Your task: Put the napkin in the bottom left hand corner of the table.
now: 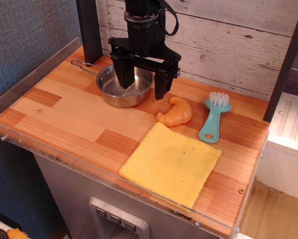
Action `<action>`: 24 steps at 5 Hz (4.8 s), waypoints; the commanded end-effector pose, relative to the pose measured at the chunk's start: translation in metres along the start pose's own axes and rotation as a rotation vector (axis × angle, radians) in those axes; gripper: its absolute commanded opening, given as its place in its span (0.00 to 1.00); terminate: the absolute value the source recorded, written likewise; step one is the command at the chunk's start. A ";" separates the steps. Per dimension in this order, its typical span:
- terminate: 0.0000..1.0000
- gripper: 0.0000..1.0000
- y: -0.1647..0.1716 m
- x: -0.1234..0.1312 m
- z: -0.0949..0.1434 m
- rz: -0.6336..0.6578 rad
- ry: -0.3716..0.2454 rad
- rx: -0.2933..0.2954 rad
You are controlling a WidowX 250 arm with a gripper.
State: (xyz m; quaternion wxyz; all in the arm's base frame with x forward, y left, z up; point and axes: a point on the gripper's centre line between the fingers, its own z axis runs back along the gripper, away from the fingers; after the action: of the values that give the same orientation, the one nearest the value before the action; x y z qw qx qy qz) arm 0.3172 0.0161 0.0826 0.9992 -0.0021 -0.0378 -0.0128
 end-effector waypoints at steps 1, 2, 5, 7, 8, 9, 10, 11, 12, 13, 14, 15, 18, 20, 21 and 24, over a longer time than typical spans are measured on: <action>0.00 1.00 0.000 0.000 0.000 0.000 0.000 0.000; 0.00 1.00 -0.020 -0.017 -0.009 -0.058 0.012 0.001; 0.00 1.00 -0.077 -0.051 -0.034 -0.110 -0.008 -0.014; 0.00 1.00 -0.072 -0.041 -0.050 -0.100 -0.025 0.036; 0.00 1.00 -0.068 -0.036 -0.052 -0.100 -0.034 0.052; 0.00 1.00 -0.065 -0.043 -0.064 -0.087 -0.005 0.057; 0.00 1.00 -0.058 -0.053 -0.081 -0.062 0.057 0.029; 0.00 1.00 -0.043 -0.058 -0.093 -0.031 0.102 -0.008; 0.00 1.00 -0.024 -0.062 -0.097 -0.046 0.110 0.004; 0.00 1.00 0.007 -0.068 -0.091 -0.061 0.092 0.022; 0.00 1.00 0.041 -0.071 -0.092 -0.063 0.082 0.054; 0.00 1.00 0.079 -0.077 -0.096 -0.006 0.085 0.088; 0.00 1.00 0.167 -0.107 -0.076 0.102 0.081 0.144; 0.00 1.00 0.177 -0.094 -0.078 0.005 0.036 0.128; 0.00 1.00 0.166 -0.084 -0.083 -0.049 0.003 0.084; 0.00 1.00 0.165 -0.065 -0.086 -0.049 -0.023 0.079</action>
State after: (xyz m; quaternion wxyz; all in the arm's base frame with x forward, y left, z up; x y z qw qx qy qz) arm 0.2691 0.1852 0.0070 0.9964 0.0468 -0.0635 -0.0321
